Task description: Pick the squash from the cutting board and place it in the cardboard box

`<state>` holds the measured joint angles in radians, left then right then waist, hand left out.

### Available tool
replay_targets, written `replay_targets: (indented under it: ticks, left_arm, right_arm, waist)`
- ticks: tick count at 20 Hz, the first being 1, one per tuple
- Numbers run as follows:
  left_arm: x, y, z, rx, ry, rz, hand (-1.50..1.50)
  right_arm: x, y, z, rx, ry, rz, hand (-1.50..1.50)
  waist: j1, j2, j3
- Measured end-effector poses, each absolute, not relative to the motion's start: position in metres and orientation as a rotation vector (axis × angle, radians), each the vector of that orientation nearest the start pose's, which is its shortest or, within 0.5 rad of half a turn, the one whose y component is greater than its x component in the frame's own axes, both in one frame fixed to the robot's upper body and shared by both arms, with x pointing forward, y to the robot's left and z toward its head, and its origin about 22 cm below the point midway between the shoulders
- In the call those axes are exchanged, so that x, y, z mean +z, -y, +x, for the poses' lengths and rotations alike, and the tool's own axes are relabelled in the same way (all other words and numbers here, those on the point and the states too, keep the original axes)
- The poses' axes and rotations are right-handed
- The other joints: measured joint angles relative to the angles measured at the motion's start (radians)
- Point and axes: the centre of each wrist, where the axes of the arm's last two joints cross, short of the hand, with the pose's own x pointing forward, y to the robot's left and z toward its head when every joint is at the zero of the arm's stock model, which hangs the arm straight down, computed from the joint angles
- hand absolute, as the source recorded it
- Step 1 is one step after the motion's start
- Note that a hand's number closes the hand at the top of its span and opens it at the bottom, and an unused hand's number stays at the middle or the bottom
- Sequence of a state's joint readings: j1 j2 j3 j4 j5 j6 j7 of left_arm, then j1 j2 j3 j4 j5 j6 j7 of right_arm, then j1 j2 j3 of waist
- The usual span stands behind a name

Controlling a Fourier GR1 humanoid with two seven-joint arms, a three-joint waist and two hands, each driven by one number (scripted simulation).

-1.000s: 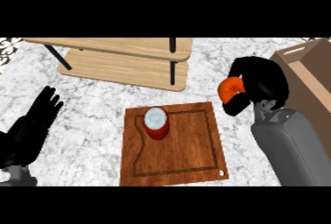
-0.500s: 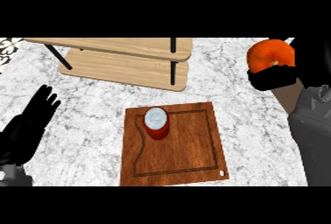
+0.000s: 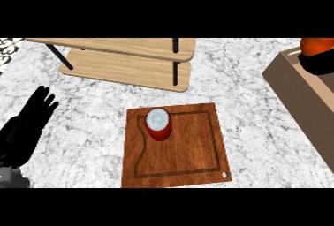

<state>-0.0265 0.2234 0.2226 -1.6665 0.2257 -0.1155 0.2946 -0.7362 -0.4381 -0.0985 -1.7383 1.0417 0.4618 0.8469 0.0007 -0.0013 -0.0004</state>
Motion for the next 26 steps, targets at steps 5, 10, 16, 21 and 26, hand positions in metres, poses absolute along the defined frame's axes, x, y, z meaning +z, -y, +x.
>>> replay_targets:
  ticks: [5, 10, 16, 21, 26]
  left_arm:
    - [0.051, -0.317, 0.244, 0.046, 1.445, 0.05, 0.0]
    - [0.052, -0.318, 0.244, 0.048, 1.439, 0.053, 0.0]
    - [0.054, -0.317, 0.245, 0.046, 1.442, 0.053, 0.0]
    - [0.054, -0.318, 0.246, 0.043, 1.445, 0.052, 0.0]
    - [0.053, -0.32, 0.244, 0.048, 1.442, 0.052, 0.0]
  right_arm:
    - [0.265, 0.276, 0.325, 0.534, 1.106, -1.503, 1.5]
    - [0.248, 0.309, 0.335, 0.541, 1.119, -1.5, 1.5]
    - [0.215, 0.34, 0.343, 0.542, 1.117, -1.453, 1.5]
    - [0.175, 0.364, 0.349, 0.541, 1.047, -1.332, 1.5]
    - [0.139, 0.383, 0.345, 0.497, 0.936, -1.246, -1.5]
  waist:
    - [0.002, 0.002, 0.0]
    - [0.003, 0.002, 0.001]
    - [0.004, 0.002, 0.001]
    - [0.004, 0.003, 0.001]
    - [0.004, 0.002, 0.0]
